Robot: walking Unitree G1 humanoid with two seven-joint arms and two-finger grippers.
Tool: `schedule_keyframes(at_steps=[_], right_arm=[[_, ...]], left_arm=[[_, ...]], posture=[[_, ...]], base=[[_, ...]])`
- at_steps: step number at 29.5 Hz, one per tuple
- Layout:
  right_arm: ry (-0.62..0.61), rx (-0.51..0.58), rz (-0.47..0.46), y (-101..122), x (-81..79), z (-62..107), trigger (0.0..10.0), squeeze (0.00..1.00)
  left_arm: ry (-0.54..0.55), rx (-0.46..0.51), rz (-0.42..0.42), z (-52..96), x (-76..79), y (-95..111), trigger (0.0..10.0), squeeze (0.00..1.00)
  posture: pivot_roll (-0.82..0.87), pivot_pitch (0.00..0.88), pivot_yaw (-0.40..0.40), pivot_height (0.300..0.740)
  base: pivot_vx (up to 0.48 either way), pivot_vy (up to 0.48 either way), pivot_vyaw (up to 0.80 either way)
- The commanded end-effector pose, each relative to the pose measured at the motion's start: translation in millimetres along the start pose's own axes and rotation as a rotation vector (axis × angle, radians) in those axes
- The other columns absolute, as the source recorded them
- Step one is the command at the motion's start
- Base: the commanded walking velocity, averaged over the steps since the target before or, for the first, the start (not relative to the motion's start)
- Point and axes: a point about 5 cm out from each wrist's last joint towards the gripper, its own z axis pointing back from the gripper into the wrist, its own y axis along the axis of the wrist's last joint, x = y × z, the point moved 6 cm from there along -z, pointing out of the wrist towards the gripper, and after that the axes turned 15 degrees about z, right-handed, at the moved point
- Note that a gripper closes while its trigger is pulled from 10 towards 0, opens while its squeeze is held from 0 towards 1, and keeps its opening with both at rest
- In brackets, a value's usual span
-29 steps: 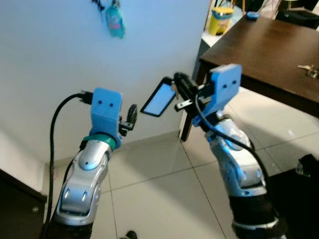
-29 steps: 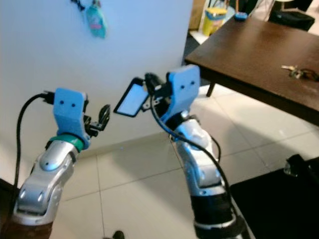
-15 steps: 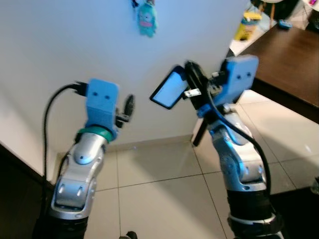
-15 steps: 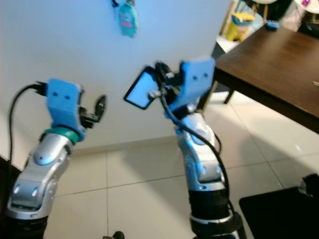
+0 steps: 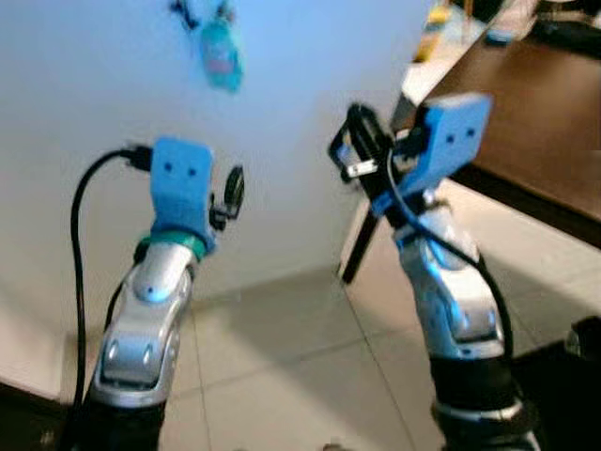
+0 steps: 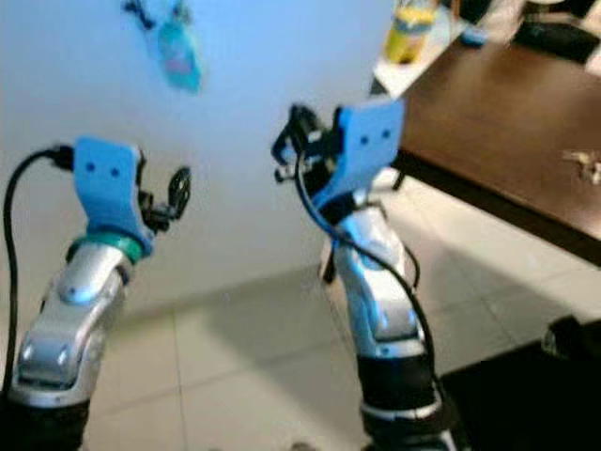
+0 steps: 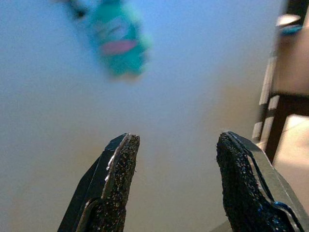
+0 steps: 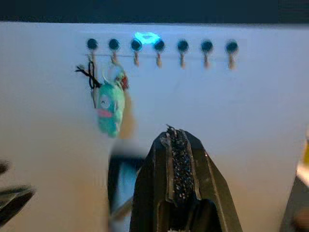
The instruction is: Hang keys on a hook
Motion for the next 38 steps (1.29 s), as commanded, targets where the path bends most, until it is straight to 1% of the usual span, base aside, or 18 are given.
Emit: schedule_keyframes(at_steps=[1, 4, 6, 8, 18, 21, 23, 25, 26, 27, 28, 30, 31, 32, 33, 34, 35, 38], right_arm=[[0.054, 0.05, 0.022, 11, -11.7, 0.1, 10.0, 0.0], [0.063, 0.068, 0.009, 17, -12.3, -1.3, 10.0, 0.0], [0.063, 0.068, 0.009, 17, -12.3, -1.3, 10.0, 0.0], [0.052, 0.069, 0.017, 16, -6.1, -3.1, 10.0, 0.0], [0.067, 0.077, 0.018, 16, 0.2, -8.4, 10.0, 0.0], [0.114, 0.102, -0.002, 22, -1.9, -10.0, 10.0, 0.0], [0.114, 0.102, -0.002, 22, -1.9, -10.0, 10.0, 0.0], [0.166, 0.134, -0.046, 31, -4.8, -9.4, 10.0, 0.0], [0.166, 0.134, -0.046, 31, -4.8, -9.4, 10.0, 0.0], [0.183, 0.143, -0.064, 33, -5.2, -8.5, 10.0, 0.0], [0.19, 0.148, -0.073, 35, -4.2, -7.7, 10.0, 0.0], [0.19, 0.148, -0.073, 35, -4.2, -7.7, 10.0, 0.0], [0.192, 0.15, -0.077, 36, -2.2, -7.2, 10.0, 0.0], [0.192, 0.15, -0.077, 36, -2.2, -7.2, 10.0, 0.0], [0.191, 0.151, -0.078, 36, -0.2, -7.2, 10.0, 0.0], [0.191, 0.151, -0.078, 36, -0.2, -7.2, 10.0, 0.0], [0.191, 0.153, -0.075, 37, 1.2, -7.6, 10.0, 0.0], [0.193, 0.157, -0.072, 38, 2.1, -7.9, 10.0, 0.0]], left_arm=[[0.005, 0.032, 0.013, 0.8, -1.0, 7, 10.0, 0.0], [-0.032, 0.099, 0.096, 5.6, -0.6, 27, 10.0, 0.0], [-0.032, 0.099, 0.096, 5.6, -0.6, 27, 10.0, 0.0], [-0.034, 0.129, 0.11, 7.8, -2.3, 40, 10.0, 0.0], [-0.035, 0.186, 0.101, 7.4, -2.5, 61, 10.0, 0.0], [-0.111, 0.242, 0.144, 14.9, 5.9, 76, 10.0, 0.0], [-0.111, 0.242, 0.144, 14.9, 5.9, 76, 10.0, 0.0], [-0.266, 0.286, 0.265, 28.1, 21.6, 95, 10.0, 0.0], [-0.266, 0.286, 0.265, 28.1, 21.6, 95, 10.0, 0.0], [-0.33, 0.293, 0.283, 34.0, 27.8, 100, 10.0, 0.0], [-0.365, 0.286, 0.27, 37.7, 31.8, 102, 10.0, 0.0], [-0.365, 0.286, 0.27, 37.7, 31.8, 102, 10.0, 0.0], [-0.373, 0.278, 0.212, 40.3, 34.7, 100, 10.0, 0.0], [-0.373, 0.278, 0.212, 40.3, 34.7, 100, 10.0, 0.0], [-0.357, 0.278, 0.145, 41.6, 35.2, 98, 10.0, 0.0], [-0.357, 0.278, 0.145, 41.6, 35.2, 98, 10.0, 0.0], [-0.348, 0.292, 0.075, 44.4, 36.7, 99, 10.0, 0.0], [-0.333, 0.307, 0.024, 46.4, 37.8, 101, 10.0, 0.0]], posture=[[-0.06, 0.09, 0.074, 0.74], [-0.07, 0.091, 0.072, 0.74], [-0.07, 0.091, 0.072, 0.74], [-0.06, 0.09, 0.06, 0.74], [-0.06, 0.089, 0.042, 0.74], [-0.06, 0.09, 0.04, 0.74], [-0.06, 0.09, 0.04, 0.74], [-0.06, 0.09, 0.038, 0.74], [-0.06, 0.09, 0.038, 0.74], [-0.06, 0.091, 0.033, 0.74], [-0.06, 0.09, 0.032, 0.74], [-0.06, 0.09, 0.032, 0.74], [-0.06, 0.09, 0.032, 0.74], [-0.06, 0.09, 0.032, 0.74], [-0.06, 0.089, 0.033, 0.74], [-0.06, 0.089, 0.033, 0.74], [-0.06, 0.089, 0.033, 0.74], [-0.05, 0.086, 0.03, 0.74]], base=[[0.465, 0.0, 0.0], [0.436, 0.0, 0.0], [0.431, 0.0, 0.0], [0.403, 0.0, 0.0], [0.376, 0.0, 0.0], [0.0, 0.0, 0.0], [0.0, 0.0, 0.0], [0.0, 0.0, 0.0], [0.0, 0.0, 0.0], [0.0, 0.0, 0.0], [0.0, 0.0, 0.0], [0.0, 0.0, 0.0], [0.0, 0.0, 0.0], [0.0, 0.0, 0.0], [0.0, 0.0, 0.0], [0.0, 0.0, 0.0], [0.0, 0.0, 0.0], [0.0, 0.0, 0.0]])
